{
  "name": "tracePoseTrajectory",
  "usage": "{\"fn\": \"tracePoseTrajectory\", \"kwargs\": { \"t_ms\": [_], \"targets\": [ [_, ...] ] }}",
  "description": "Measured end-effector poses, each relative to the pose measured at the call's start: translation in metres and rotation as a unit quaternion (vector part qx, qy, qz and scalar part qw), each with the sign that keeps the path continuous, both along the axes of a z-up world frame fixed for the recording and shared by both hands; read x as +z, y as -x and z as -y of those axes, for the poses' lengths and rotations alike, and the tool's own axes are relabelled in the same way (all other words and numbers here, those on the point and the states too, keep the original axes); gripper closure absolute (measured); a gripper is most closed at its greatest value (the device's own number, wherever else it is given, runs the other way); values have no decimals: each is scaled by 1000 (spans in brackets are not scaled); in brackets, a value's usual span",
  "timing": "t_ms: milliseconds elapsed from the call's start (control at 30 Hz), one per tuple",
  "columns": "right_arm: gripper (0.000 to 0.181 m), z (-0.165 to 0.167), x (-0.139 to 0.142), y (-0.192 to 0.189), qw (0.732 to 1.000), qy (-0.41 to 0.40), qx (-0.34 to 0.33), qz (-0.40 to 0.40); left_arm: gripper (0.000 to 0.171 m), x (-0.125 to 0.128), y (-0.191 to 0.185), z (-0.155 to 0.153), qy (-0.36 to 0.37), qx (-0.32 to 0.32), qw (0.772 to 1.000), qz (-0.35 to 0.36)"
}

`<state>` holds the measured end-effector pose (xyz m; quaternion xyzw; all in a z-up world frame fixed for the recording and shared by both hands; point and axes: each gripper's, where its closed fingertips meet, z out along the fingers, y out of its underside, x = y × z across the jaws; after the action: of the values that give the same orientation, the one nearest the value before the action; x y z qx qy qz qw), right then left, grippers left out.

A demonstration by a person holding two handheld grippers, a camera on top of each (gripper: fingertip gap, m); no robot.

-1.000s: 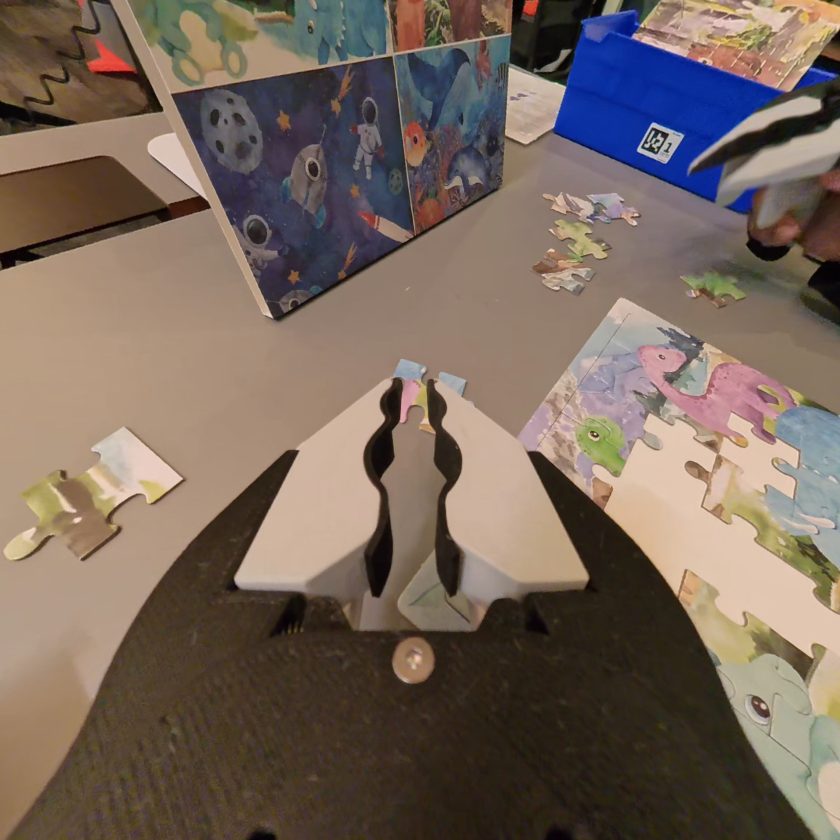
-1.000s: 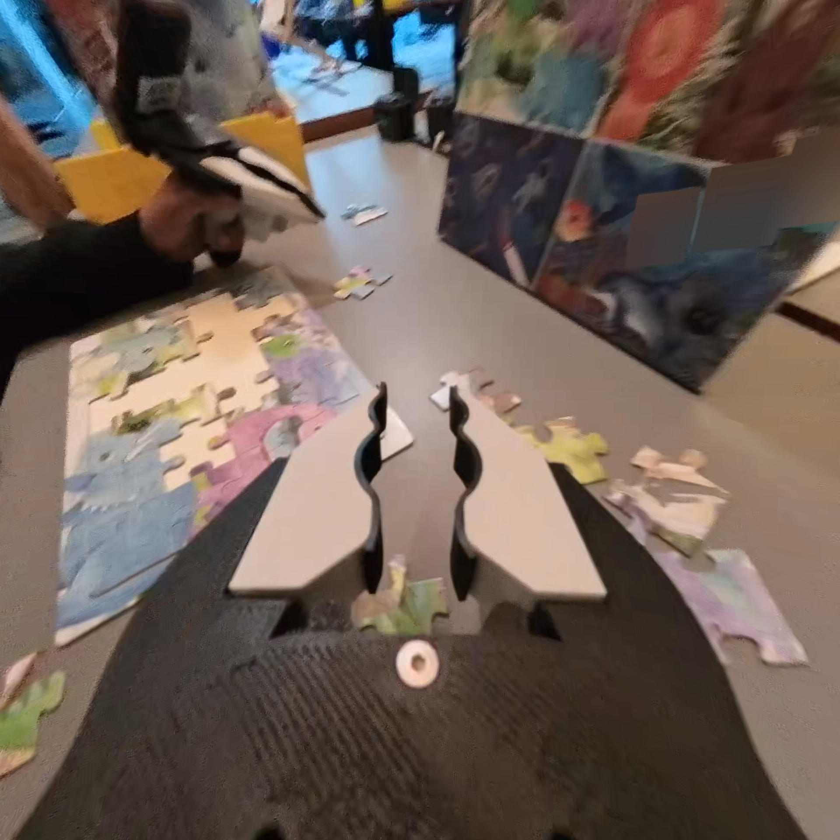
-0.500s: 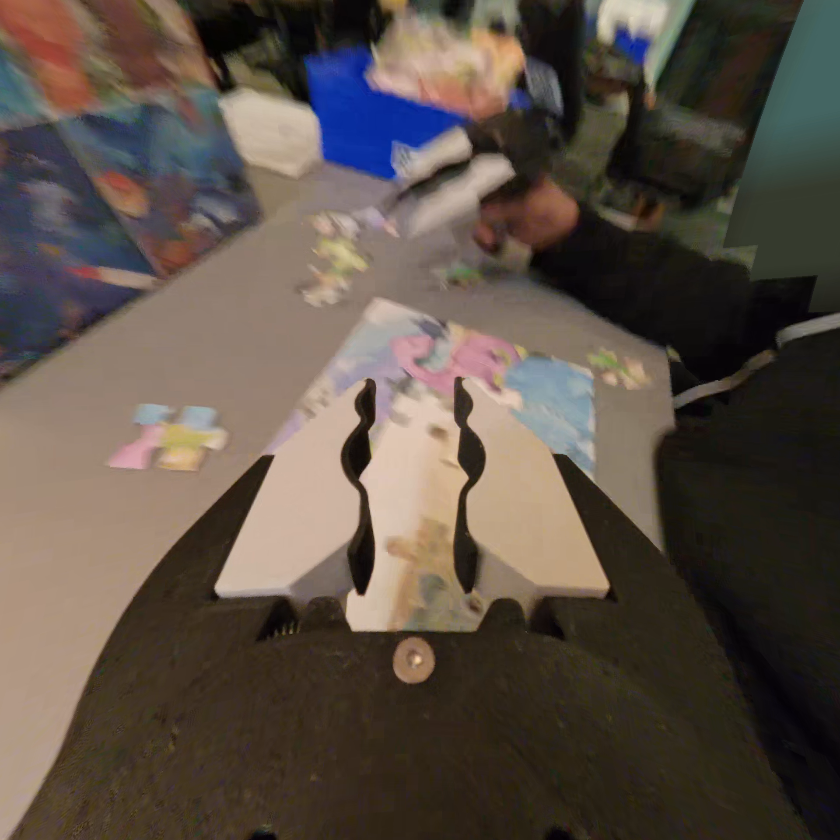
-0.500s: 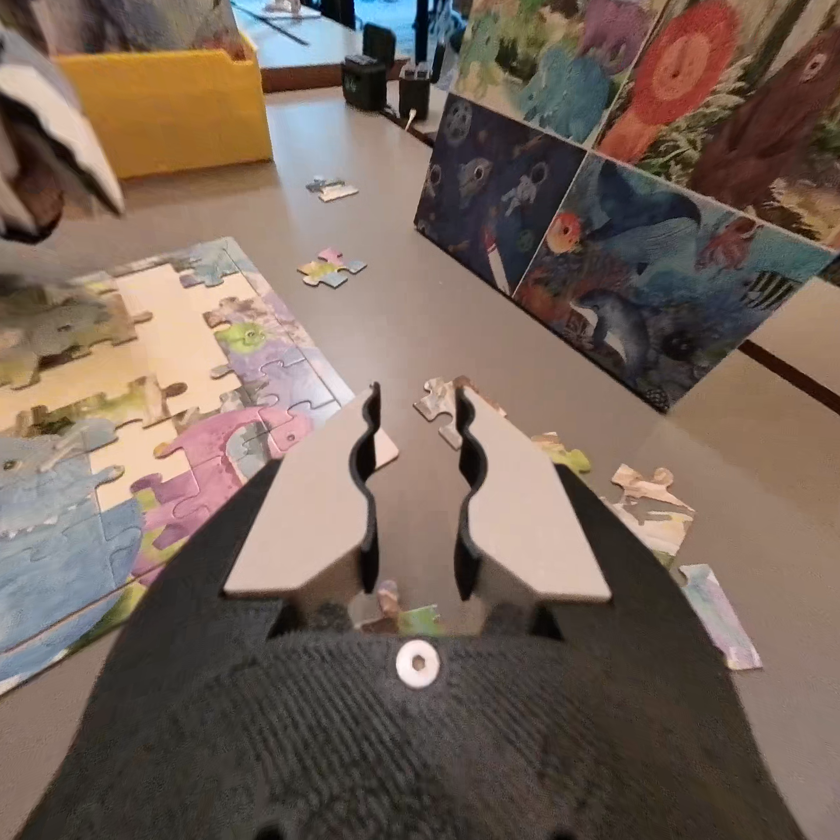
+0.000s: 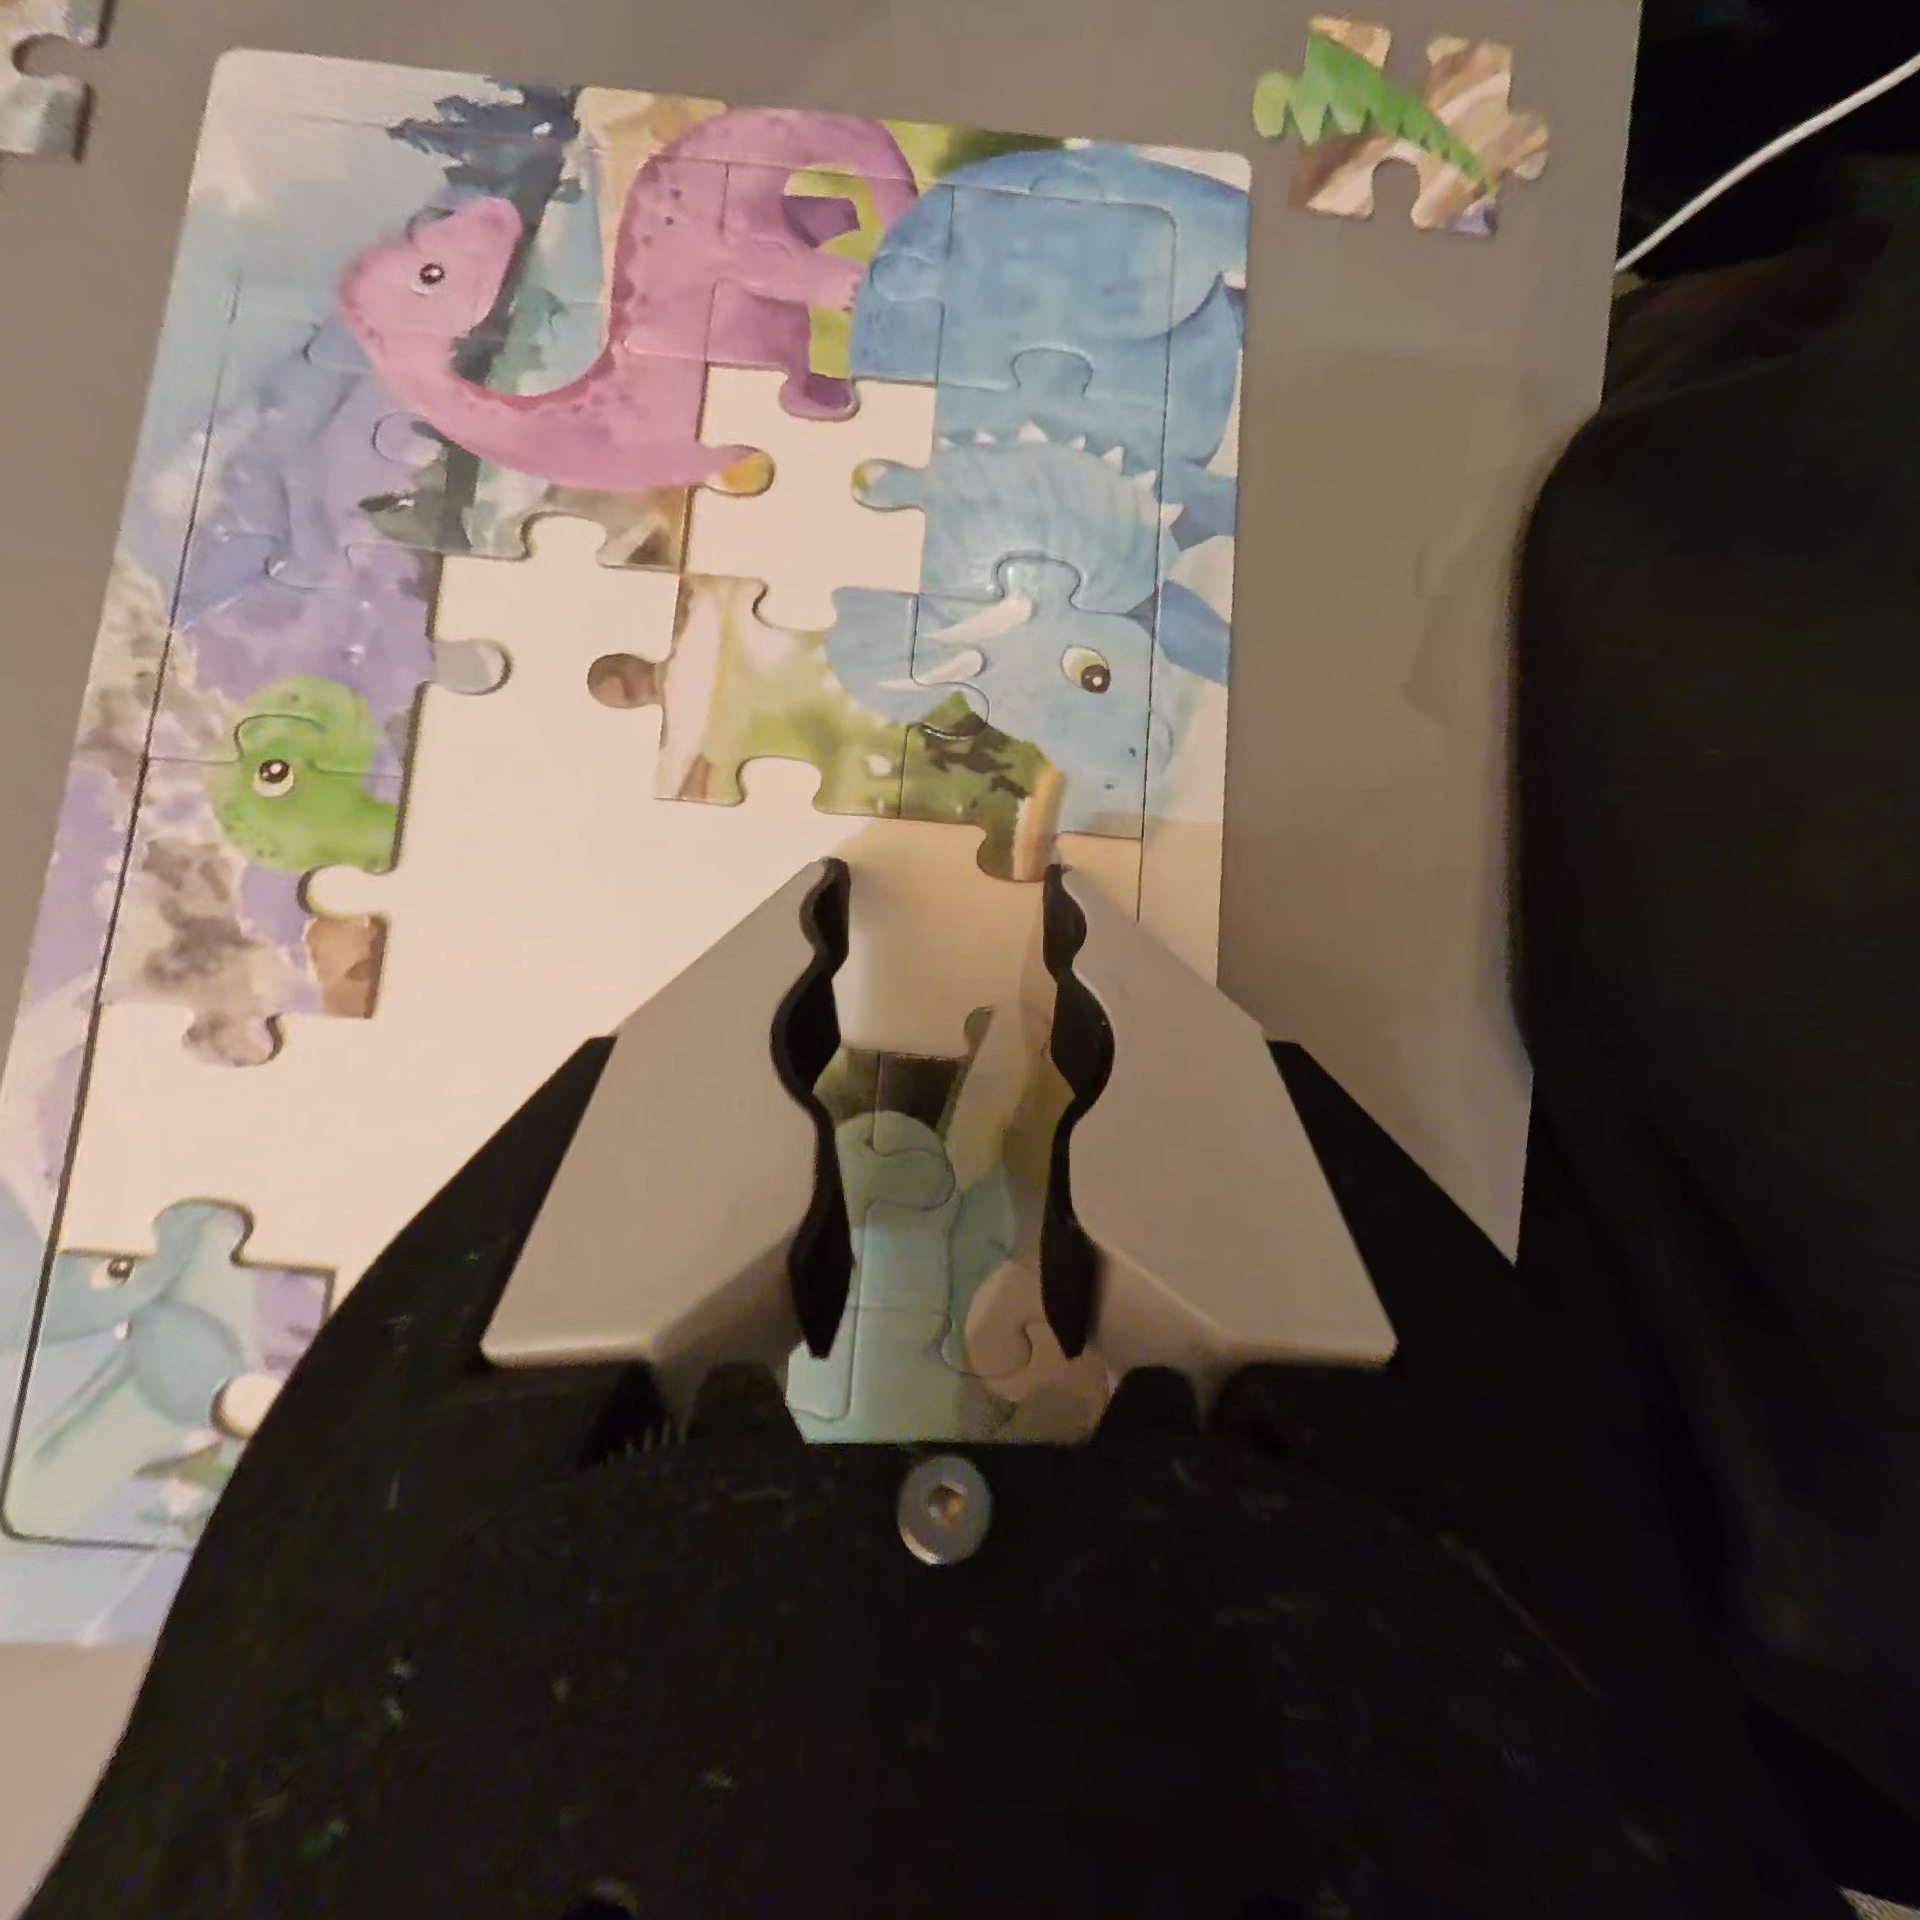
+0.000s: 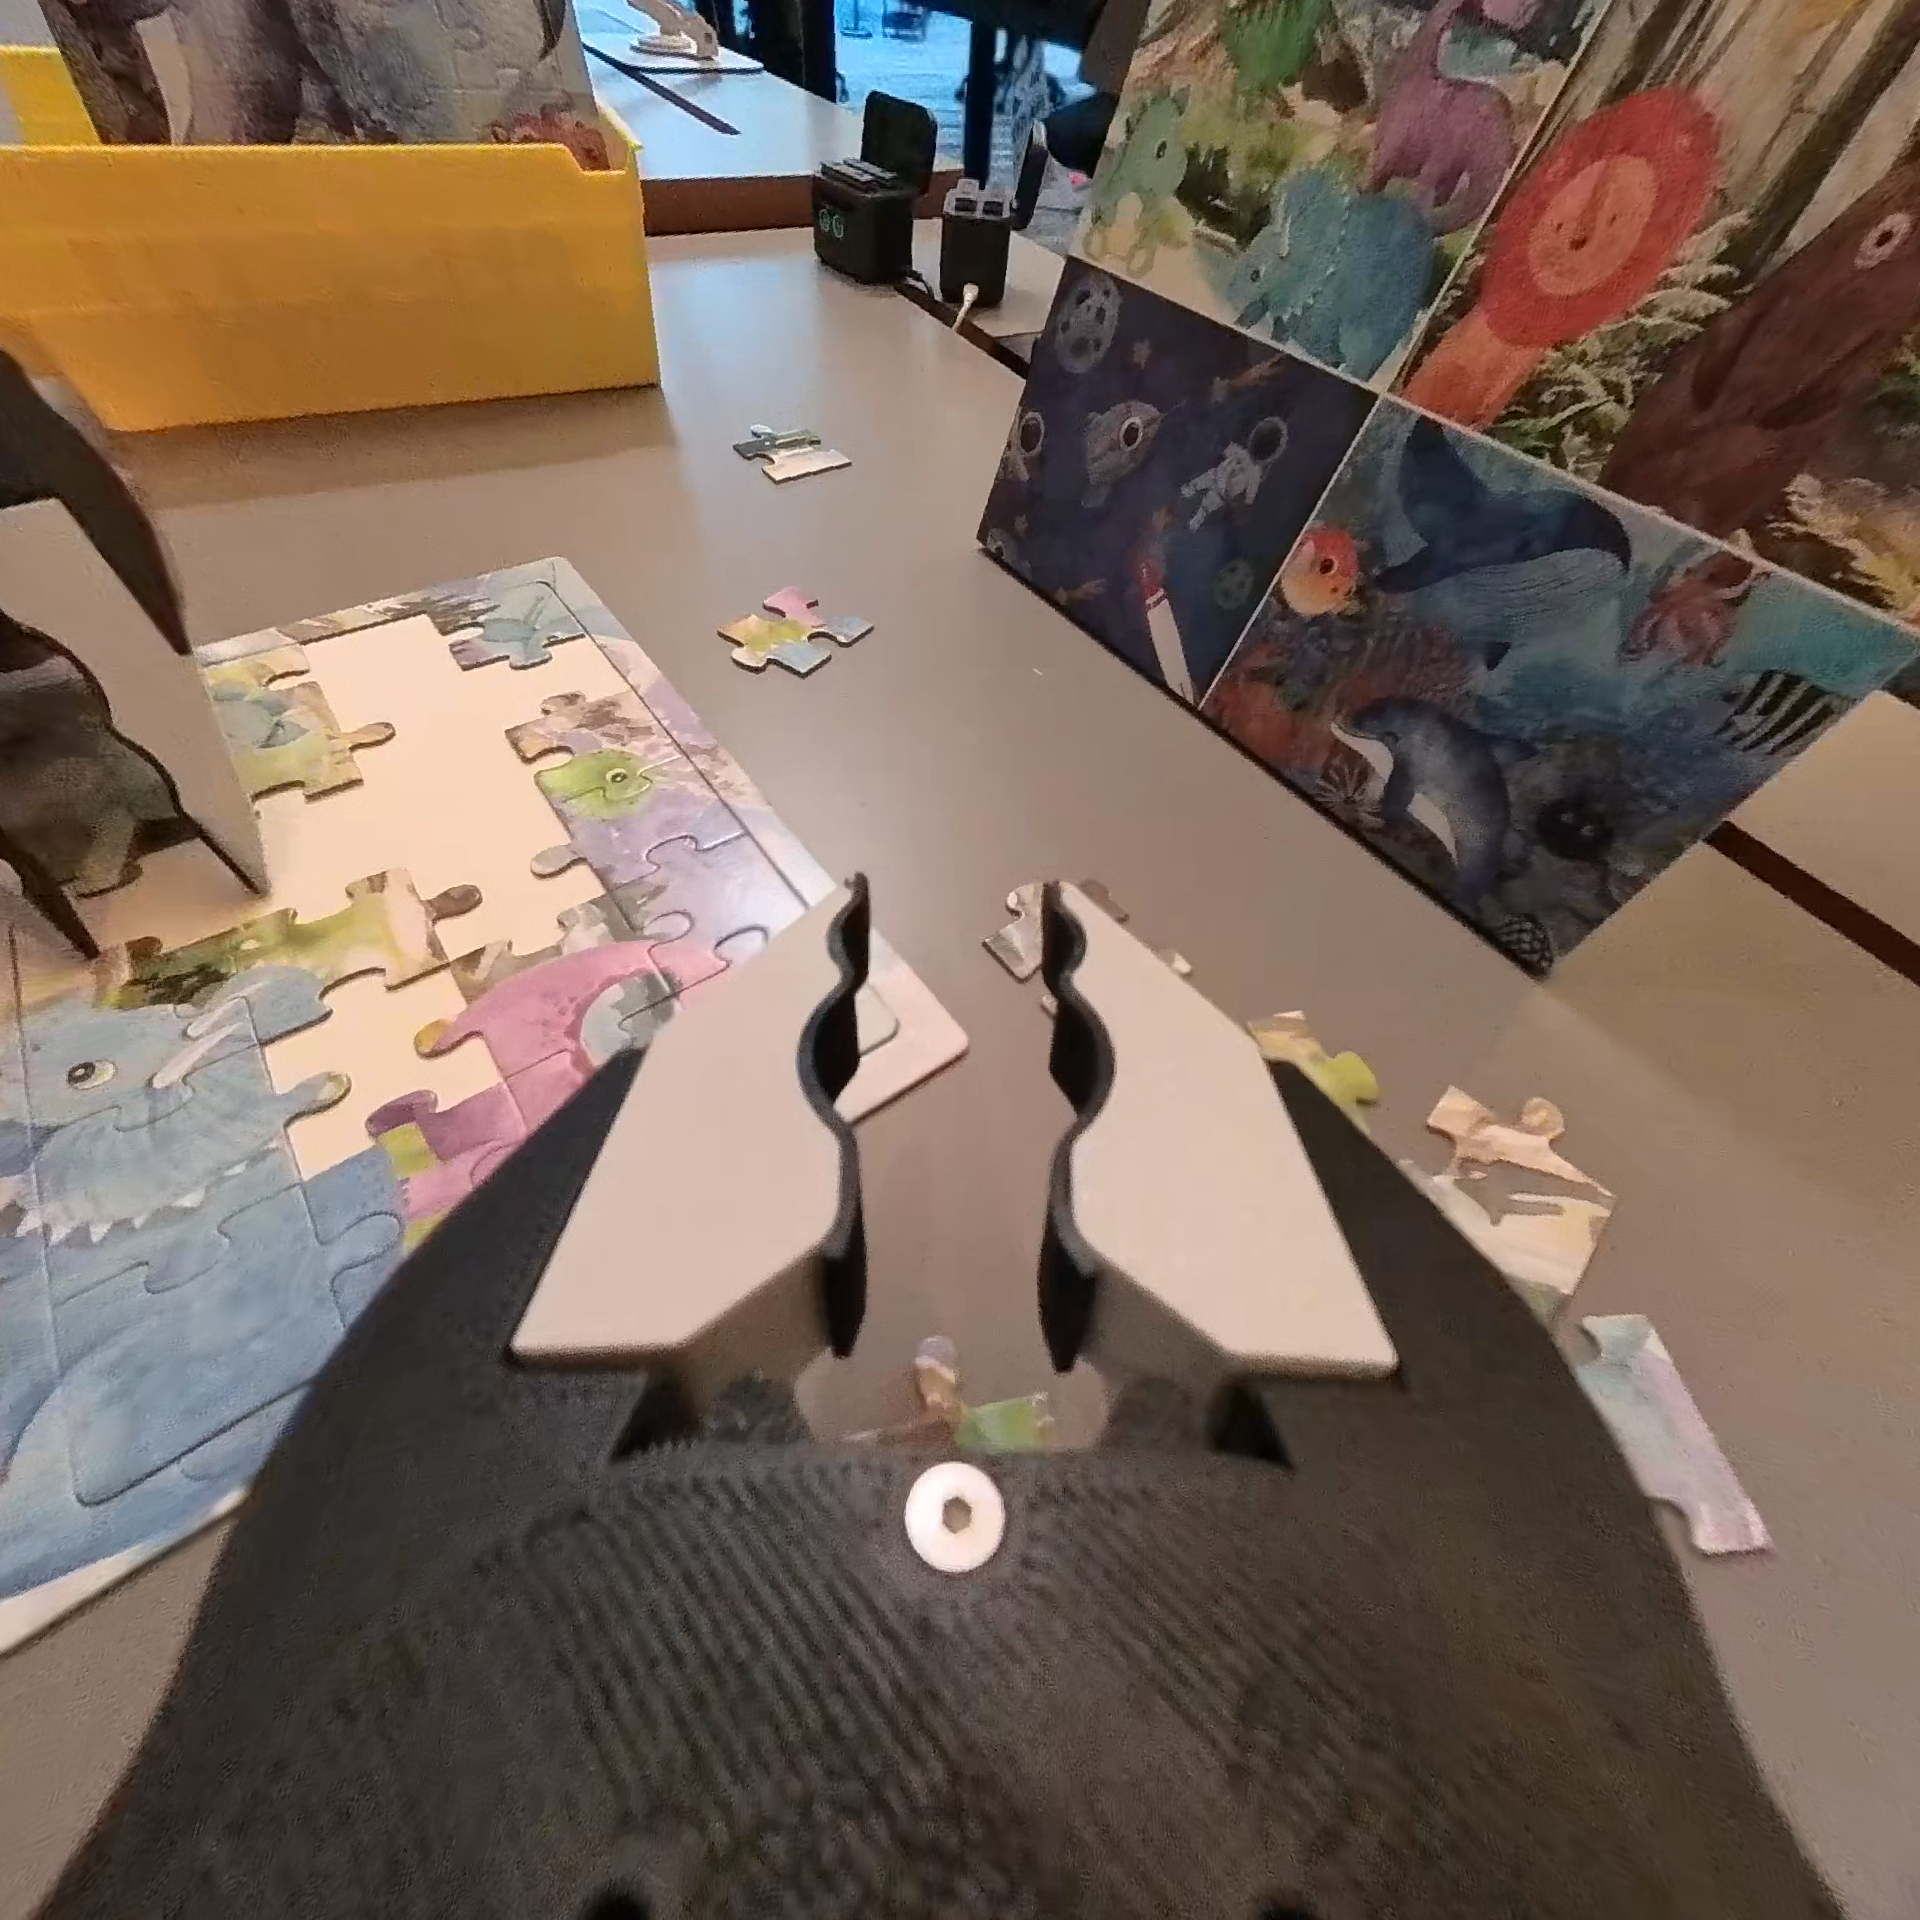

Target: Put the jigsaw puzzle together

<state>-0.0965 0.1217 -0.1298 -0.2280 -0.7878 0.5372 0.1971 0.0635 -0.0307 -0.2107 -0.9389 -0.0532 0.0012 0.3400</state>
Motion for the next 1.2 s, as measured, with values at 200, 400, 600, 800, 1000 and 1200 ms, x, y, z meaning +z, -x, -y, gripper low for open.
{"fn": "tracePoseTrajectory", "kwargs": {
  "t_ms": [200,400,600,800,1000,1200],
  "targets": [
    [148,-3,-24,3,997,-13,-9,69,135,1,1,-6,-14,-4,1000,15],
    [148,3,-39,-3,995,-46,7,89,135,1,1,-7,-26,1,999,22],
    [150,5,-64,-16,984,-102,26,141,134,1,-1,-5,-27,2,999,22],
    [147,3,-64,-23,983,-97,15,156,134,10,16,23,-43,72,996,22],
    [148,4,-74,-28,978,-122,16,171,134,12,67,52,-34,180,983,-26],
    [147,4,-76,-39,973,-105,38,200,127,7,93,33,-33,197,980,6]
  ]
}}
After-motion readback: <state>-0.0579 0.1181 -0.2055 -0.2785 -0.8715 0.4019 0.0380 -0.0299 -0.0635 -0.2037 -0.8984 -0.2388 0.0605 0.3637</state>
